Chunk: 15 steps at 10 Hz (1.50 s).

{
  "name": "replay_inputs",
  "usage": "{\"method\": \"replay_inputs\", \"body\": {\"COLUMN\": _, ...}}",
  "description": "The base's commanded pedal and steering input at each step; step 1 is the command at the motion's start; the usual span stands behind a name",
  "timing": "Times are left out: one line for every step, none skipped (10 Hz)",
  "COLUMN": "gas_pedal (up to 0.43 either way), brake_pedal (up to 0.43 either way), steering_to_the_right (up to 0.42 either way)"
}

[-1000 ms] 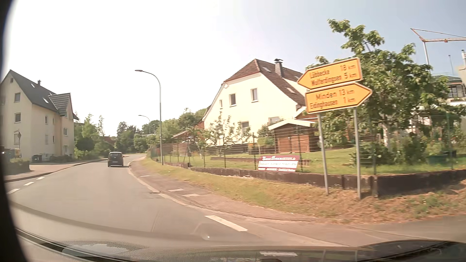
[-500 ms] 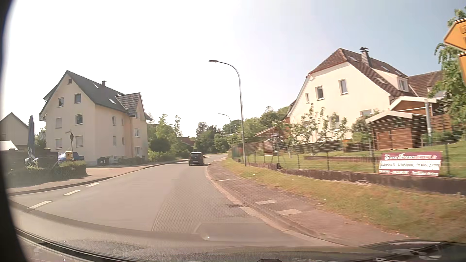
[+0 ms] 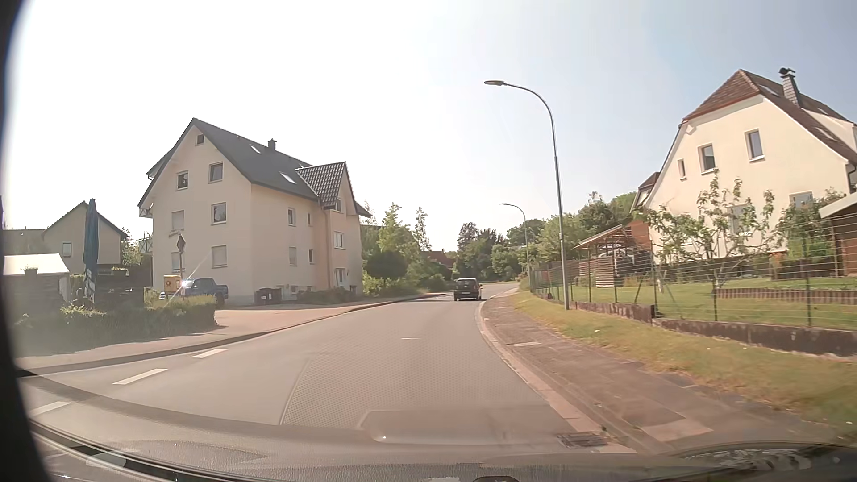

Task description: Follow the waypoints while adhering to traffic rules and regulations

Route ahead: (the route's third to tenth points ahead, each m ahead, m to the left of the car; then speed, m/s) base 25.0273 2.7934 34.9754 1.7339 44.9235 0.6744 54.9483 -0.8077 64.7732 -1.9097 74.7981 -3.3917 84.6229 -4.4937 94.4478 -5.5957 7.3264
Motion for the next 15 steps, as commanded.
{"method": "replay_inputs", "body": {"gas_pedal": 0.390, "brake_pedal": 0.000, "steering_to_the_right": -0.119}}
{"method": "replay_inputs", "body": {"gas_pedal": 0.390, "brake_pedal": 0.000, "steering_to_the_right": -0.105}}
{"method": "replay_inputs", "body": {"gas_pedal": 0.390, "brake_pedal": 0.000, "steering_to_the_right": -0.080}}
{"method": "replay_inputs", "body": {"gas_pedal": 0.390, "brake_pedal": 0.000, "steering_to_the_right": -0.055}}
{"method": "replay_inputs", "body": {"gas_pedal": 0.390, "brake_pedal": 0.000, "steering_to_the_right": -0.036}}
{"method": "replay_inputs", "body": {"gas_pedal": 0.390, "brake_pedal": 0.000, "steering_to_the_right": -0.006}}
{"method": "replay_inputs", "body": {"gas_pedal": 0.390, "brake_pedal": 0.000, "steering_to_the_right": 0.003}}
{"method": "replay_inputs", "body": {"gas_pedal": 0.390, "brake_pedal": 0.000, "steering_to_the_right": 0.006}}
{"method": "replay_inputs", "body": {"gas_pedal": 0.390, "brake_pedal": 0.000, "steering_to_the_right": 0.010}}
{"method": "replay_inputs", "body": {"gas_pedal": 0.390, "brake_pedal": 0.000, "steering_to_the_right": 0.013}}
{"method": "replay_inputs", "body": {"gas_pedal": 0.390, "brake_pedal": 0.000, "steering_to_the_right": 0.016}}
{"method": "replay_inputs", "body": {"gas_pedal": 0.390, "brake_pedal": 0.000, "steering_to_the_right": 0.023}}
{"method": "replay_inputs", "body": {"gas_pedal": 0.390, "brake_pedal": 0.000, "steering_to_the_right": 0.029}}
{"method": "replay_inputs", "body": {"gas_pedal": 0.390, "brake_pedal": 0.000, "steering_to_the_right": 0.036}}
{"method": "replay_inputs", "body": {"gas_pedal": 0.390, "brake_pedal": 0.000, "steering_to_the_right": 0.040}}
